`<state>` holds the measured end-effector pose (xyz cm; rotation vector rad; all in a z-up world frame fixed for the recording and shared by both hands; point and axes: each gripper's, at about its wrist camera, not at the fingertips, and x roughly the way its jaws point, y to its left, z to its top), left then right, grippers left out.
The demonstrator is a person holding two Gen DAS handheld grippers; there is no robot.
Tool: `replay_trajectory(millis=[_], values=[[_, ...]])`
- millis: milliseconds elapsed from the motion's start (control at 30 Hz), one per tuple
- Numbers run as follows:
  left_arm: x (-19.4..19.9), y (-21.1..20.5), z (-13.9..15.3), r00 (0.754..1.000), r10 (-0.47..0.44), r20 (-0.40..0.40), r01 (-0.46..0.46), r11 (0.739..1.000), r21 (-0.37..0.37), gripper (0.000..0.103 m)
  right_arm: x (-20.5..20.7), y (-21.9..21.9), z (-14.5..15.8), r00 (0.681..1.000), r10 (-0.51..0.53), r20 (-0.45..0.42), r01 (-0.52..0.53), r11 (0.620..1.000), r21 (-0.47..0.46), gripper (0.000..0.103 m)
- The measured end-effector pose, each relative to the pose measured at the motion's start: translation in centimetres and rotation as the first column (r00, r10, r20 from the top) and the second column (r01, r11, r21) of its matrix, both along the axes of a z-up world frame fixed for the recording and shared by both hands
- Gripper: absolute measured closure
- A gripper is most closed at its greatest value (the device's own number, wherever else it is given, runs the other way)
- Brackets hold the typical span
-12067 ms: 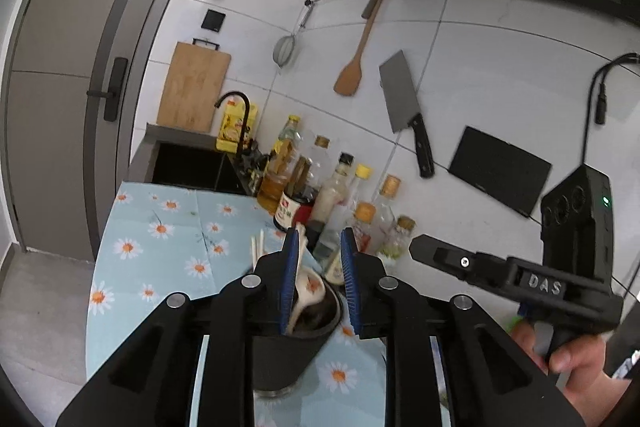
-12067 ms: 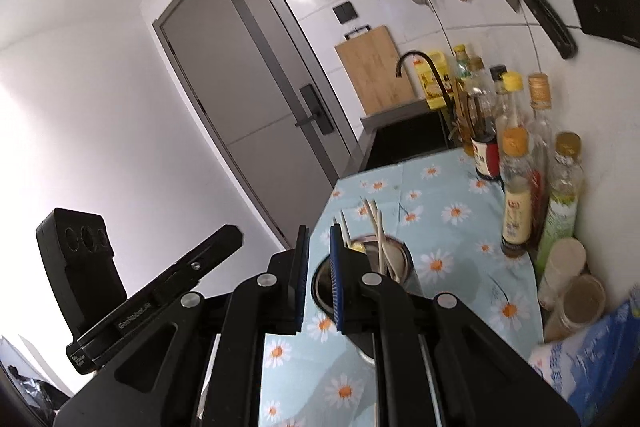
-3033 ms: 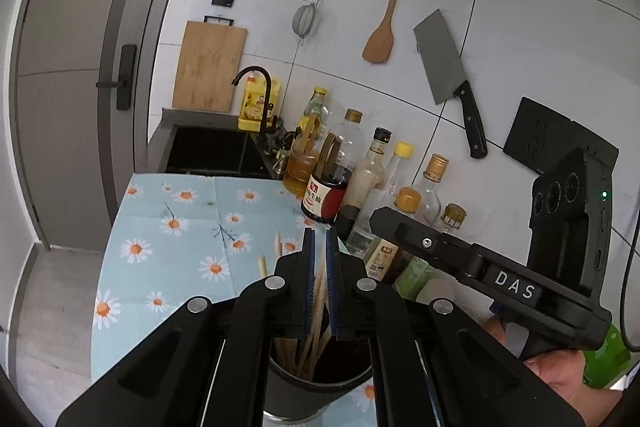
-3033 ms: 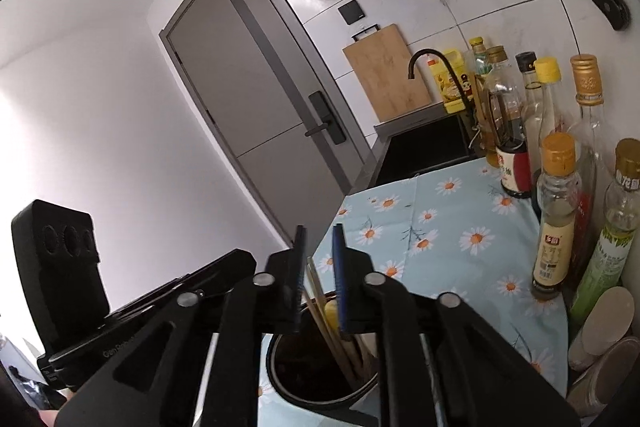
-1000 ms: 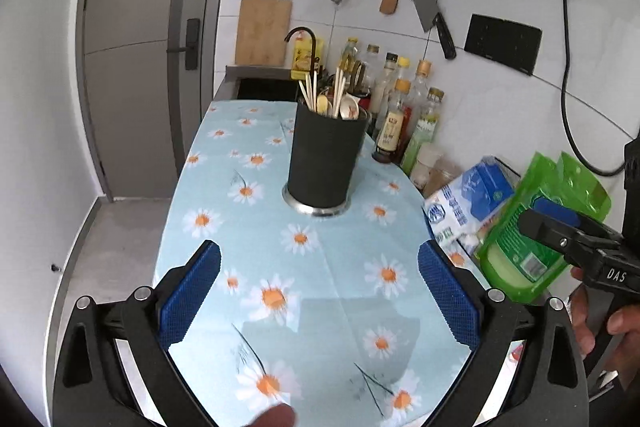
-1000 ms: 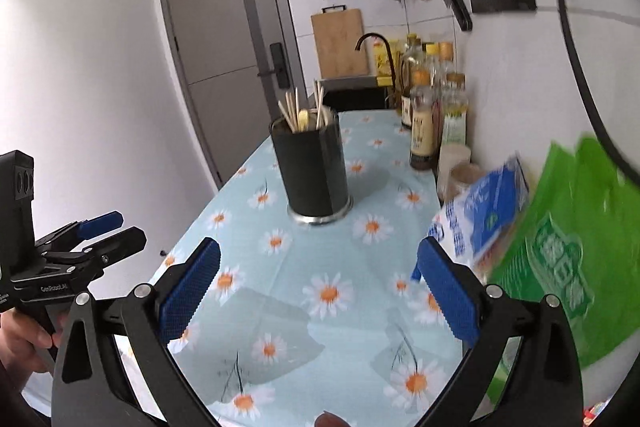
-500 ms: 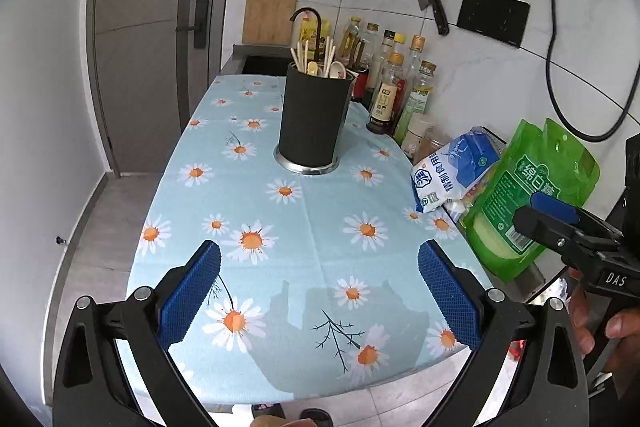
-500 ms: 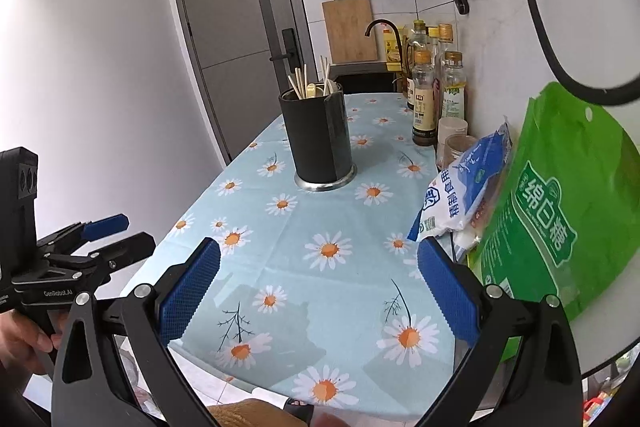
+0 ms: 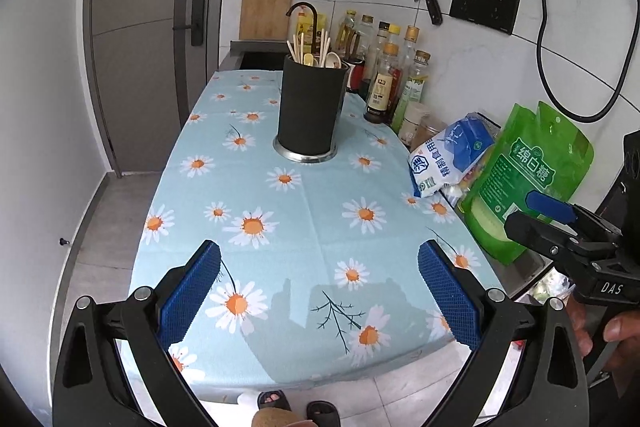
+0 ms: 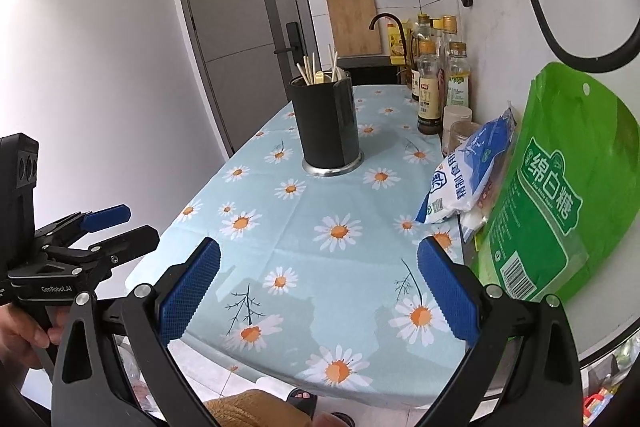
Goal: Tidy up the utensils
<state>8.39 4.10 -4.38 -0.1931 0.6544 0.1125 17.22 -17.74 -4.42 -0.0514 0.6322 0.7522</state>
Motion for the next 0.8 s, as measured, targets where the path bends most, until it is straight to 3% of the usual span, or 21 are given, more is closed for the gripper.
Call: replay_trajectory(millis=[400, 800], values=[[-0.04, -0.29, -0.28, 1.000, -0.010, 0.009, 0.010, 1.000, 0.005, 0.007, -0.71, 0.12, 0.28, 1.000, 0.011, 0.019, -0.011, 1.000, -0.016, 0.005], [0.43, -0.45, -0.76, 0.999, -0.031, -0.011, 0.031, 0.999, -0.013, 0.007, 0.11, -0.15, -0.38, 1.000, 0.002, -0.016, -0.002, 1.000, -0.023, 0.005]])
